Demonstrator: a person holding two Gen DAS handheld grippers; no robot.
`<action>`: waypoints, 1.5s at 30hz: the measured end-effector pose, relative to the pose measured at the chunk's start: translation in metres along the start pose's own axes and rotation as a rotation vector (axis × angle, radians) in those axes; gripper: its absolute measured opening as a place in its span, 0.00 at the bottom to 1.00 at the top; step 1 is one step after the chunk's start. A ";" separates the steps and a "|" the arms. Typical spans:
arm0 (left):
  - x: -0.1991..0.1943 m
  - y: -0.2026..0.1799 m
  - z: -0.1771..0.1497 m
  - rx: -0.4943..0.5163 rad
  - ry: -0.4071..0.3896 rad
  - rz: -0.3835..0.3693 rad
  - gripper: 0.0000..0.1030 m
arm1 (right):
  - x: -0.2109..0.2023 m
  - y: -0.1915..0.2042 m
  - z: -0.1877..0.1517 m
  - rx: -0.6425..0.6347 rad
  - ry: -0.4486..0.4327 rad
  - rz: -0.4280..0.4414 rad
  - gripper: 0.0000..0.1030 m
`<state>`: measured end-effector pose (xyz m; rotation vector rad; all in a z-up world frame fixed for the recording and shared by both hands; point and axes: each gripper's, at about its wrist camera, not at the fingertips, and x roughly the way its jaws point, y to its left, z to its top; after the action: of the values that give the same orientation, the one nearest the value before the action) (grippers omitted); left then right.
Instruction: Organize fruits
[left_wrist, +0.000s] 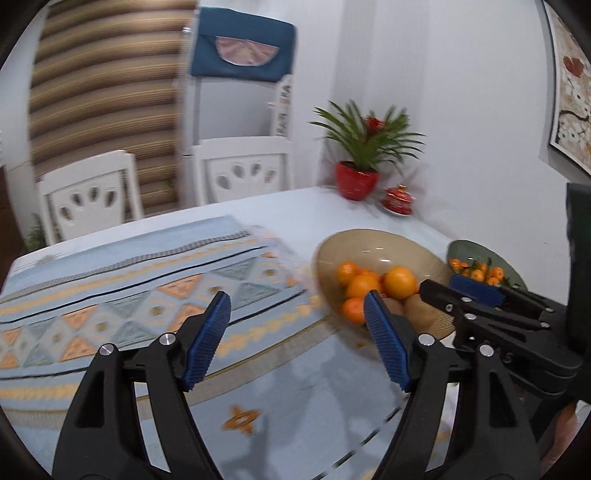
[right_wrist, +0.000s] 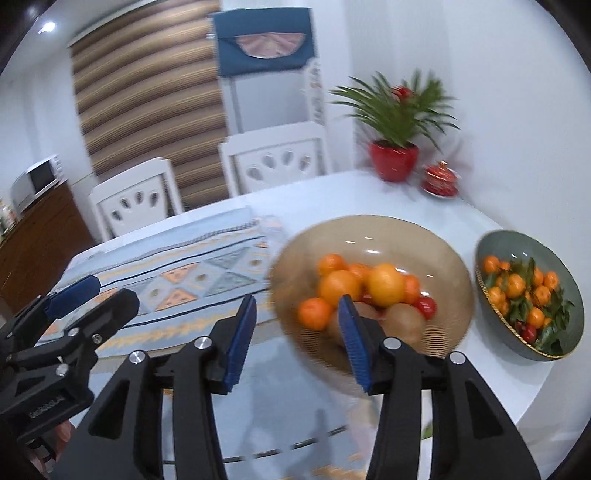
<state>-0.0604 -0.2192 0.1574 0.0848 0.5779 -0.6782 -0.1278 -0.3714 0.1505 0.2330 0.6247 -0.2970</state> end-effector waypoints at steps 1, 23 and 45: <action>-0.006 0.006 -0.002 -0.006 -0.003 0.018 0.76 | -0.002 0.009 -0.001 -0.011 -0.003 0.010 0.47; -0.069 0.167 -0.090 -0.225 0.024 0.375 0.85 | 0.020 0.190 -0.052 -0.258 0.024 0.186 0.68; -0.024 0.189 -0.129 -0.225 0.105 0.494 0.89 | 0.106 0.191 -0.103 -0.230 0.153 0.146 0.68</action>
<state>-0.0210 -0.0243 0.0407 0.0499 0.6987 -0.1275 -0.0361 -0.1832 0.0287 0.0794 0.7822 -0.0654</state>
